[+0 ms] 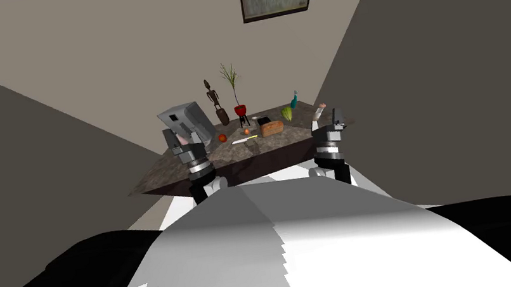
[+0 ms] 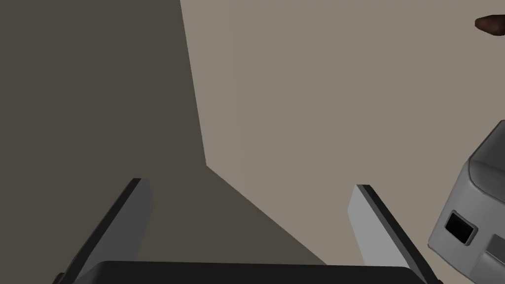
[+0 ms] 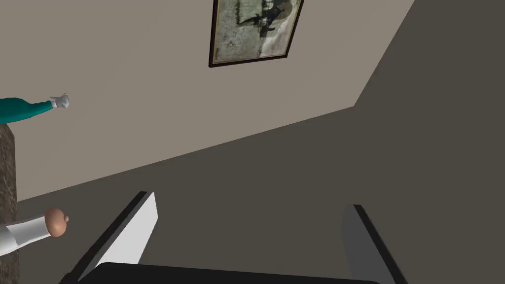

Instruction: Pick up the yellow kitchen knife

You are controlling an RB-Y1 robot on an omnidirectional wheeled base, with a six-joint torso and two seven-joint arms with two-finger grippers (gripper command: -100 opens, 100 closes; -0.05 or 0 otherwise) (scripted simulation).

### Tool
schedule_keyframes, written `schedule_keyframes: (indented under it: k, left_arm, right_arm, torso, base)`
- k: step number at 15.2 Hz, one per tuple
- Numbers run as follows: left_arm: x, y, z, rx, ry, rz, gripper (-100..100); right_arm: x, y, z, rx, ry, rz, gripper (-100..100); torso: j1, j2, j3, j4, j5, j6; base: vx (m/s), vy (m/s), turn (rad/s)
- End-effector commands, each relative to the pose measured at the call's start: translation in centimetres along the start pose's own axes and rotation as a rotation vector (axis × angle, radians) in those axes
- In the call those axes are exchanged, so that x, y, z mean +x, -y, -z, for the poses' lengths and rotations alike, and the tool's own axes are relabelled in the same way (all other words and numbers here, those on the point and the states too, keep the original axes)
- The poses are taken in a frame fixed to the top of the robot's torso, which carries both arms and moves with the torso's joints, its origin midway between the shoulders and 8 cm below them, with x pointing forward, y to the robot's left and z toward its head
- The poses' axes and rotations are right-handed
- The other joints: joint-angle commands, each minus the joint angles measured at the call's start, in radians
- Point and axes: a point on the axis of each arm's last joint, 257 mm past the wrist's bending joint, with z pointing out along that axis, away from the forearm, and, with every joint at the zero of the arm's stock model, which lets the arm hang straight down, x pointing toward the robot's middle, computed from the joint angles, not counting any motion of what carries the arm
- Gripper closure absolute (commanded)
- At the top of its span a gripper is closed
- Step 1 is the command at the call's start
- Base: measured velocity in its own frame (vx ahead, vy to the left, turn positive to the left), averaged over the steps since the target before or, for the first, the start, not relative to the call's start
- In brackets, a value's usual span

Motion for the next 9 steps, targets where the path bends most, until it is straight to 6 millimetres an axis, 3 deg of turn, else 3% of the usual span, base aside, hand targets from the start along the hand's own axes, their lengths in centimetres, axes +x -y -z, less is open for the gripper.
schedule_keyframes:
  k: [1, 6, 9]
  left_arm:
    - [0.4, -0.4, 0.0, -0.011, -0.039, -0.013, -100]
    - [0.9, -2.1, 0.0, -0.061, -0.118, -0.049, -100]
    - [0.3, -4.8, 0.2, -0.144, -0.173, -0.096, -100]
  right_arm:
    - [0.0, 0.0, 0.0, 0.000, 0.000, 0.000, 0]
    - [0.0, 0.0, 0.0, 0.000, 0.000, 0.000, 0]
    - [0.0, 0.0, 0.0, 0.000, 0.000, 0.000, 0]
  torso:
    - [0.000, 0.000, 0.000, 0.000, 0.000, 0.000]
    - [-0.001, 0.000, 0.000, 0.000, 0.000, 0.000]
    - [-0.002, -0.001, -0.001, 0.000, -0.001, 0.001]
  base:
    - [0.003, -0.006, -0.037]
    - [0.008, -0.022, -0.072]
    - [0.016, -0.043, -0.152]
